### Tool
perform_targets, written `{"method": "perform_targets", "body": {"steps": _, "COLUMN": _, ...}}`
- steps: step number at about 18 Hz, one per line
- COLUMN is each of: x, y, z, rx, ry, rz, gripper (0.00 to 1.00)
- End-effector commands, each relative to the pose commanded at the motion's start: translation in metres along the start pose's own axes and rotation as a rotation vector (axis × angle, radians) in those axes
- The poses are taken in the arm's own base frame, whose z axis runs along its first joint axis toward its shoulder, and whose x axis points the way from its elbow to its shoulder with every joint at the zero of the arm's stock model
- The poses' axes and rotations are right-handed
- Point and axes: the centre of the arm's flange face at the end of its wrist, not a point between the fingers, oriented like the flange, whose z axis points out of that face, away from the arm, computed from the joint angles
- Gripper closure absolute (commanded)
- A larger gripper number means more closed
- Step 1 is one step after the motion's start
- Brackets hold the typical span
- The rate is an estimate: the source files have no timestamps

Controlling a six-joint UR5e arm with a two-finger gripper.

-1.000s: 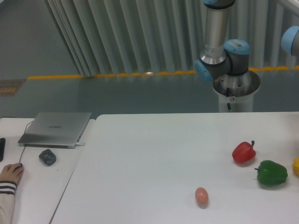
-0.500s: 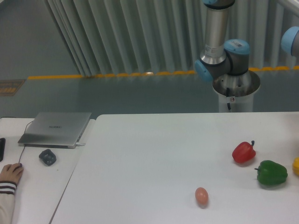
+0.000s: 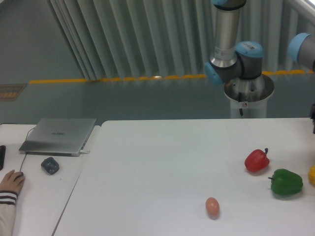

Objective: Place the green peppers in a basket
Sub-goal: 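Move the gripper down over the green bell pepper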

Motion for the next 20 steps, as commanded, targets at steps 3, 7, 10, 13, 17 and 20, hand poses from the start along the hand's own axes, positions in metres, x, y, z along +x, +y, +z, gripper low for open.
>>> {"method": "perform_targets", "body": {"steps": 3, "x": 0.001, "y": -0.031, "z": 0.004, "rx": 0.004, "ry": -0.009, "rz": 0.046, "gripper": 0.00}}
{"method": "perform_targets", "body": {"steps": 7, "x": 0.005, "y": -0.045, "z": 0.021, "rx": 0.000, "ry": 0.023, "rz": 0.086, "gripper": 0.00}}
{"method": "perform_targets", "body": {"steps": 10, "x": 0.009, "y": -0.045, "z": 0.031, "rx": -0.037, "ry": 0.048, "rz": 0.096, "gripper": 0.00}}
{"method": "perform_targets", "body": {"steps": 13, "x": 0.008, "y": -0.055, "z": 0.041, "rx": -0.052, "ry": 0.063, "rz": 0.125, "gripper": 0.00}}
{"method": "perform_targets", "body": {"steps": 17, "x": 0.005, "y": -0.056, "z": 0.051, "rx": -0.051, "ry": 0.073, "rz": 0.125, "gripper": 0.00}}
{"method": "perform_targets", "body": {"steps": 20, "x": 0.002, "y": -0.056, "z": 0.054, "rx": -0.051, "ry": 0.073, "rz": 0.127, "gripper": 0.00}}
